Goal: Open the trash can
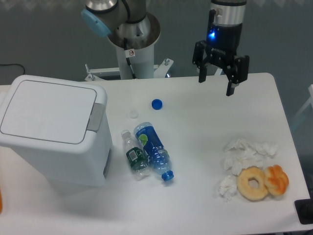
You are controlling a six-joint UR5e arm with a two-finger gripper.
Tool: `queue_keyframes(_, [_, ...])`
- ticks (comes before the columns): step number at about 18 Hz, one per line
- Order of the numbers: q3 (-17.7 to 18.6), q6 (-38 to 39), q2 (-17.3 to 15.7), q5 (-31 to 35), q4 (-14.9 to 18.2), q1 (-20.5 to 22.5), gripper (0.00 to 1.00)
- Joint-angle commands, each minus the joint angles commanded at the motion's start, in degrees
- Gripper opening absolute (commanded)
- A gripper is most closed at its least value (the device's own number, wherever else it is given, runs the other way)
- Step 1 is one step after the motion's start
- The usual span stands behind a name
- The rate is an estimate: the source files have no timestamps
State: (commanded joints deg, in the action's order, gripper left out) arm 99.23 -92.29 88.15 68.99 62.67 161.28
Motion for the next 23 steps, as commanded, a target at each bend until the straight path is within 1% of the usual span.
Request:
queue_keyframes(6, [-0.09, 0.0, 0.0, 0.0, 0.0, -0.09, 1.0])
queue_keyframes(9, [-0.44, 1.84, 0.0, -0.09, 0.09, -0.09, 1.0])
queue_keyframes(11, [-0.53, 3.6, 0.09, 0.0, 0.09, -1.22, 1.0])
queue_keyframes(15, [-0.96, 4.57, 0.44, 0.0, 0.09, -1.58, 1.0])
queue_keyframes(20, [-2.81, 11.23, 0.79, -0.09, 0.18, -2.11, 1.0])
queue_keyframes(23, [-3.16, 14.41, 0.88, -0.17, 0.09, -2.64, 1.0])
